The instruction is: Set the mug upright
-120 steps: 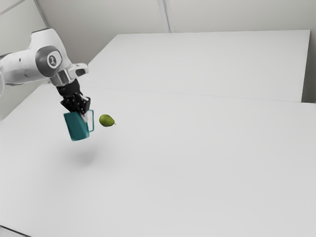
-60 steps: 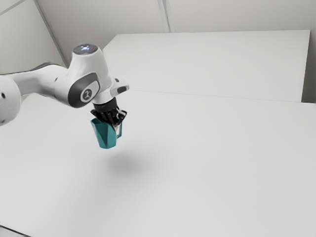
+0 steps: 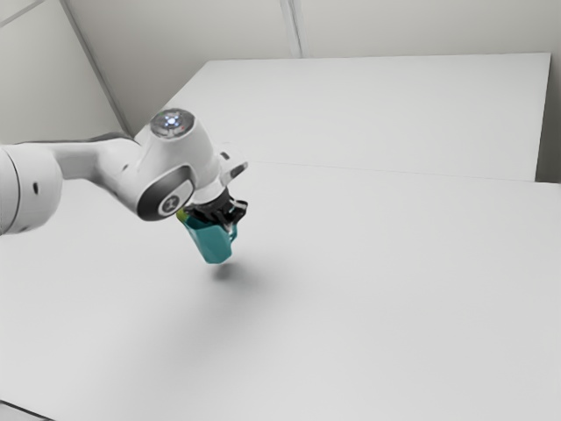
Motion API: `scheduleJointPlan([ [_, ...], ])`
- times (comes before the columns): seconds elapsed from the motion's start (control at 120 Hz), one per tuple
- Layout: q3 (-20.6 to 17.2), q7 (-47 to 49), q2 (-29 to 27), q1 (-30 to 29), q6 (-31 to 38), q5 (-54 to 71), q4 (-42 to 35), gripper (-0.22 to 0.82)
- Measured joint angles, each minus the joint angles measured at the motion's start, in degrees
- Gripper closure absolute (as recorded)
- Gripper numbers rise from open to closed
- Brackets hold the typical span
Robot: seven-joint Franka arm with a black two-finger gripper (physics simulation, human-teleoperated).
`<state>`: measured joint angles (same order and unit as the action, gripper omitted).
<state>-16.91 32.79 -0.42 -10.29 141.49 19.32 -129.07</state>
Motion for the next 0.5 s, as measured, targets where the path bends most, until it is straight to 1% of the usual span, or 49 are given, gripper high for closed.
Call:
scheduleJointPlan([
  [0.242,0.06,5.93,4.36,0.21,1.99,0.07,0.0,0.79],
  [0.4,0.09,8.7,6.08,-0.41,2.62,0.14,0.11,0.79],
  [0.5,-0.03,9.62,5.96,-0.24,2.47,0.34,0.4,0.56],
])
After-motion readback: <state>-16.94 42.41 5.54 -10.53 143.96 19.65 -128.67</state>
